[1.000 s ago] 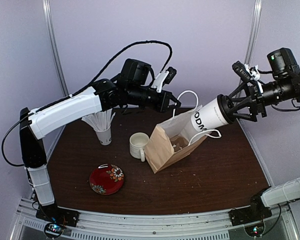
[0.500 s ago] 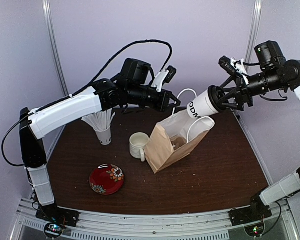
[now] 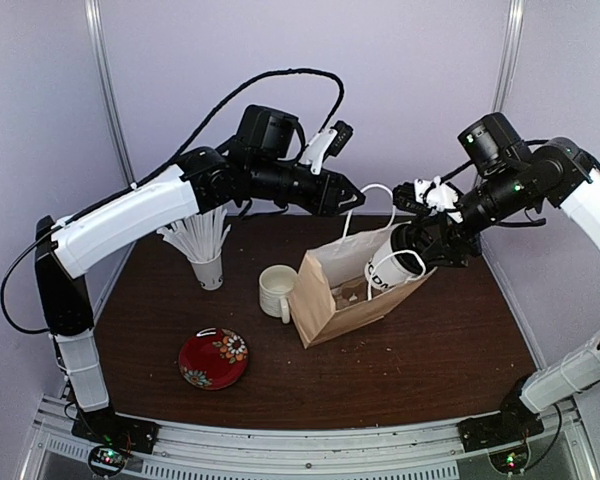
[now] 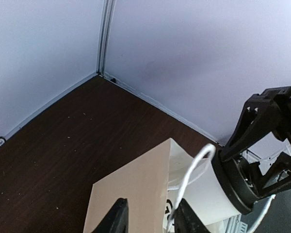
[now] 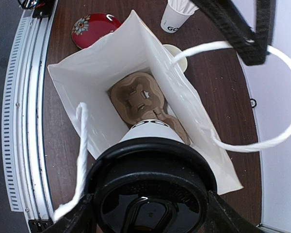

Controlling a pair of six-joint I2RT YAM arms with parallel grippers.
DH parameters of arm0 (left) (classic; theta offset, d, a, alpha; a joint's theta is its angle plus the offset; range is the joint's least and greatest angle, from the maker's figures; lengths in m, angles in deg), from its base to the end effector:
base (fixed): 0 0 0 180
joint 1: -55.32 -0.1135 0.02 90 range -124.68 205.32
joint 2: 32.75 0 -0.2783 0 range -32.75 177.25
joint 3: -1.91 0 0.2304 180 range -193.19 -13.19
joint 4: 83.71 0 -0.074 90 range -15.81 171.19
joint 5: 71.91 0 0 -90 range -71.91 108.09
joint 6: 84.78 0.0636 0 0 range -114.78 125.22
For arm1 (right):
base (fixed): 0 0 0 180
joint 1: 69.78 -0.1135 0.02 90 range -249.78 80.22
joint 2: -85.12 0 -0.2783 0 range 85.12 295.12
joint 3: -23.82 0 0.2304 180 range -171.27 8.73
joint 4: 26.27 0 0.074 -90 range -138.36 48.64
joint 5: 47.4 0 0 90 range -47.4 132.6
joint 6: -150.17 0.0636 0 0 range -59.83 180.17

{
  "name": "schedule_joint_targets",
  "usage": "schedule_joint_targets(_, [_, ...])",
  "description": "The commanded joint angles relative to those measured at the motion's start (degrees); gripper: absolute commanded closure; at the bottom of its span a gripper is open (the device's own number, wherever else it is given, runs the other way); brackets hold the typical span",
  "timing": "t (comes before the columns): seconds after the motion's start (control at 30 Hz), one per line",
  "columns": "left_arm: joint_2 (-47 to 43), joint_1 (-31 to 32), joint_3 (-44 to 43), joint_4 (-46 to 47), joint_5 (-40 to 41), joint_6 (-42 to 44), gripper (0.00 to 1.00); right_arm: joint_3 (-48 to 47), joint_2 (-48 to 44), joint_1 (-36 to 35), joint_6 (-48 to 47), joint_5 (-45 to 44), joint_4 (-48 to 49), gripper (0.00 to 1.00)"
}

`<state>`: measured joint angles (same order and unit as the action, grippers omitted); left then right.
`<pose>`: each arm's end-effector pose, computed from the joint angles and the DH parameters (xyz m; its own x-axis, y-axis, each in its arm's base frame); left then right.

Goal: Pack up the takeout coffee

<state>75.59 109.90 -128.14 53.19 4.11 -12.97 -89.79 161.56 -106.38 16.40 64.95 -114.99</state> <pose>0.2471 -0.3740 0.4134 -0.4884 0.1640 -0.8571 0.8091 0.4529 -0.3744 0.1630 0.1511 0.4192 0.0588 -0.7533 -0.6550 -0.9702 0.1114 -0.2151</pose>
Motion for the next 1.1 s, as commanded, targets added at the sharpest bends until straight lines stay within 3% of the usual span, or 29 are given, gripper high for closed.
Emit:
schedule_joint_targets(0.0, [0.37,0.08,-2.49,-1.21,-2.18,1.74,0.56,2.71,-2.54,-6.51,-0.73,-7.49,-0.20,0.55])
schedule_joint_targets(0.1, [-1.06,0.00,-2.41,-2.75,-2.72,2.53,0.50,4.31,-3.29,-10.86,0.26,-10.33,-0.17,0.55])
schedule_joint_targets(0.23, [-5.51,-0.07,1.81,-2.62,2.44,4.67,0.45,5.23,-2.97,-17.86,1.03,-12.89,-1.13,0.54])
schedule_joint_targets(0.47, [-12.50,-4.30,9.78,0.39,8.65,4.22,0.41,-0.03,2.20,-24.46,2.26,-10.04,-3.24,0.55])
schedule_joint_targets(0.8, [-15.51,-7.53,16.37,1.66,11.45,2.69,0.41,8.73,-0.52,-25.29,1.68,-30.26,5.18,0.57])
schedule_joint_targets(1.07, [-12.58,-7.65,16.46,0.23,11.78,2.95,0.41,14.31,-4.25,-25.28,0.14,-33.78,8.16,0.57])
